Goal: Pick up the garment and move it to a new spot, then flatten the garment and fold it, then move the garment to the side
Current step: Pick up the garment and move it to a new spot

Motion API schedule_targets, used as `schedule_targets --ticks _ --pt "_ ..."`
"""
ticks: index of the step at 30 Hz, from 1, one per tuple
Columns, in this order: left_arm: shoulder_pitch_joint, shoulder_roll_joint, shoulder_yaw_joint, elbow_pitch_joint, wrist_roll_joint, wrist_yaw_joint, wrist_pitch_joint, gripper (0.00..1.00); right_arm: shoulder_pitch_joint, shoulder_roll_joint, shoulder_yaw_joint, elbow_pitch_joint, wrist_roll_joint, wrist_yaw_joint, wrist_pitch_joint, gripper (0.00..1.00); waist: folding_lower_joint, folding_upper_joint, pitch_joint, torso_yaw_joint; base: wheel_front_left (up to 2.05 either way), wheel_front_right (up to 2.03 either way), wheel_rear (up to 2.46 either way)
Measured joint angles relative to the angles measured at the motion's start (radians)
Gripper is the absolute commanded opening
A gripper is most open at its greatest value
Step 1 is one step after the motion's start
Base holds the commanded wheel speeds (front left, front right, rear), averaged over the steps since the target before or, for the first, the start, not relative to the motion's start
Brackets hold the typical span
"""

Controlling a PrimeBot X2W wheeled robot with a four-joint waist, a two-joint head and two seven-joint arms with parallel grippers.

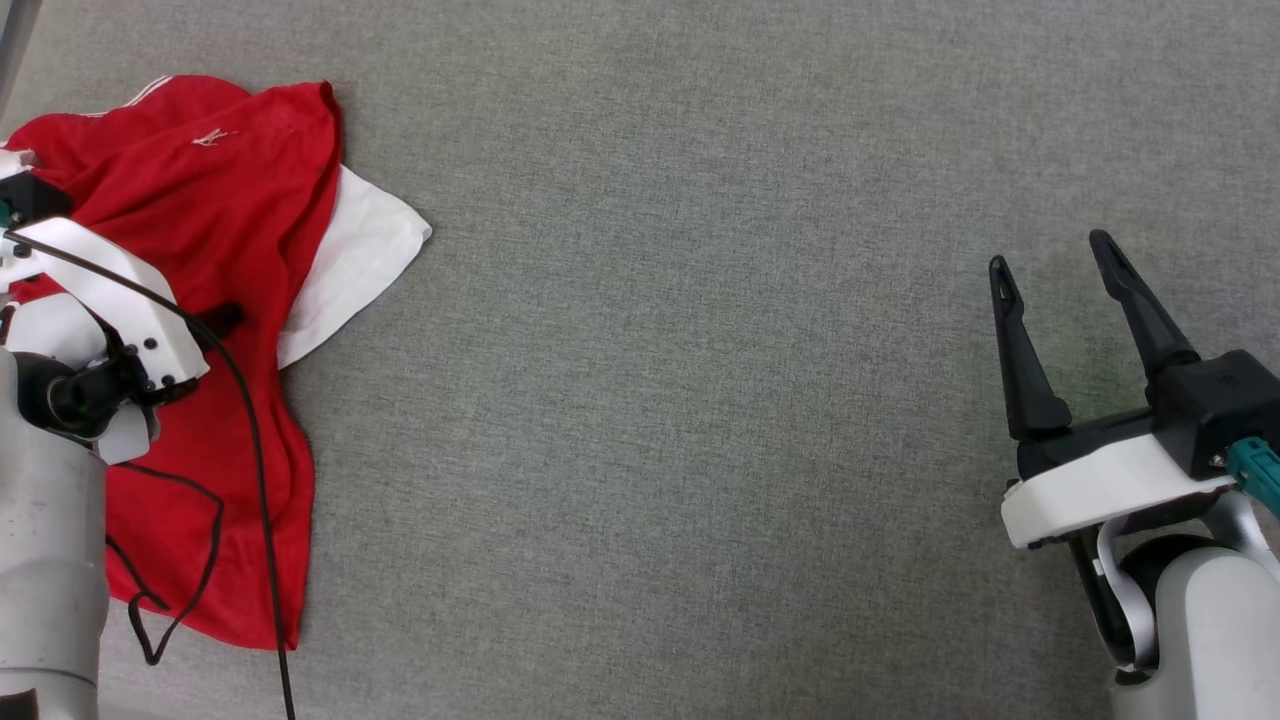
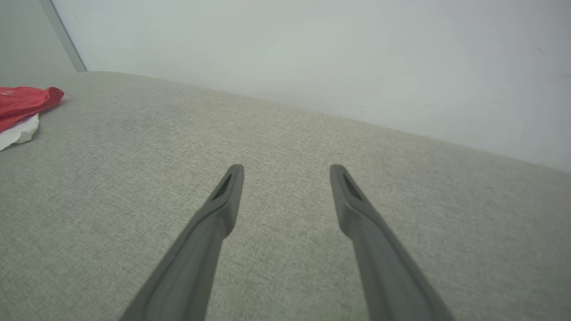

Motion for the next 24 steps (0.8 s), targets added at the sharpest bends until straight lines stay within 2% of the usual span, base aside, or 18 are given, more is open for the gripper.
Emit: schedule_targets --ticks 1,2,4,5,15,21,24 --pt "0.0 0.0 0.0 0.0 0.0 0.0 -0.002 0.4 -0.001 0.0 0.0 0.0 0.0 0.0 0.0 1.0 0.0 0.0 0.001 0.0 0.0 0.0 0.0" --pt "0.0 0.0 -0.004 0.0 0.004 0.0 -0.014 0.0 -0.001 0.0 0.001 0.001 0.0 0.0 0.0 1.0 0.0 0.0 0.001 0.0 0.0 0.0 0.0" --pt "0.0 -0.004 -0.01 0.002 0.011 -0.002 -0.044 0.0 -0.003 -0.001 0.001 0.004 0.0 0.0 0.001 1.0 0.0 0.0 -0.004 0.001 0.0 0.0 0.0" --pt "0.013 -0.007 -0.026 0.001 0.044 0.001 -0.134 0.0 -0.004 -0.001 0.001 0.012 0.0 0.0 0.001 1.0 0.0001 0.0 -0.019 0.004 0.0 0.0 0.0" --pt "0.015 -0.008 -0.032 -0.024 0.142 0.067 -0.578 0.0 0.023 0.005 -0.004 0.05 0.01 0.0 -0.015 1.0 0.0001 -0.0001 -0.133 0.019 0.0 0.0 0.0" --pt "0.011 -0.019 -0.049 -0.059 0.182 0.075 -0.78 0.0 0.053 0.01 -0.02 0.068 0.021 0.0 -0.019 1.0 0.0 -0.0001 -0.22 0.026 0.0 0.0 0.0" --pt "0.01 -0.025 -0.06 -0.081 0.197 0.079 -0.841 0.0 0.071 0.011 -0.029 0.077 0.034 0.0 -0.024 1.0 0.0 -0.0001 -0.262 0.025 0.0 0.0 0.0"
